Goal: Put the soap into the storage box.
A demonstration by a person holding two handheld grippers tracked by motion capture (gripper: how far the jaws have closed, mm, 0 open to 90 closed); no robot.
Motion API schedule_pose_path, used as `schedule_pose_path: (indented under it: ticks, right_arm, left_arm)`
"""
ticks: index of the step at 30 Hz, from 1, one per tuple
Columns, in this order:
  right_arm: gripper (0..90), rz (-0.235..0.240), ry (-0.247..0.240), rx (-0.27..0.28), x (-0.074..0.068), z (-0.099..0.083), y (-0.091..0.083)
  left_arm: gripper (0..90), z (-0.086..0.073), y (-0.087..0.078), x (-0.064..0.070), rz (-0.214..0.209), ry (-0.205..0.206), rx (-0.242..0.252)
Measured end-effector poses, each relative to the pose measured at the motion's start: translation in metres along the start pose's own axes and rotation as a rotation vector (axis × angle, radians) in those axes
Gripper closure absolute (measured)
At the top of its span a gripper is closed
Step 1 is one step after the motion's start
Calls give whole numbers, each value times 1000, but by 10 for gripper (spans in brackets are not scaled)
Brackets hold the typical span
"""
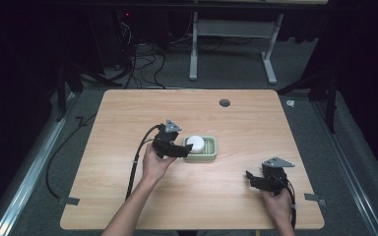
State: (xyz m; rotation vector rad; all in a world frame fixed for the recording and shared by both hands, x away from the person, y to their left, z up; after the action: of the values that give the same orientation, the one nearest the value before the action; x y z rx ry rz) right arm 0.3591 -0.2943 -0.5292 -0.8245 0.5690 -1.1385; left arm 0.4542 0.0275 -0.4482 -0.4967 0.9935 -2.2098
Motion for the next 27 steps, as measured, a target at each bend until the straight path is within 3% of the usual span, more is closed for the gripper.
schedule_pose_path:
  ticks: [27]
  right_arm:
    - [282,0,0,0,0,0,0]
  left_arm:
    - [255,-23,-28,-7,-15,-31,28]
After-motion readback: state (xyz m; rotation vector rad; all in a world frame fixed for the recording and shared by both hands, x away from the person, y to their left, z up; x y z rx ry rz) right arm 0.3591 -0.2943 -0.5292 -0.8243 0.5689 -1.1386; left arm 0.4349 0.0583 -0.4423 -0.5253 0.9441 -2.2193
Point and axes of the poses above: each handheld gripper's, and its own axes: y roughly forward along the jaws, z roughly out of its top, x roughly to its right, the point moved 4 cm from there along y, roughly forward along the jaws, and after that the axes turned 10 degrees about -x, right-handed, at the moved point
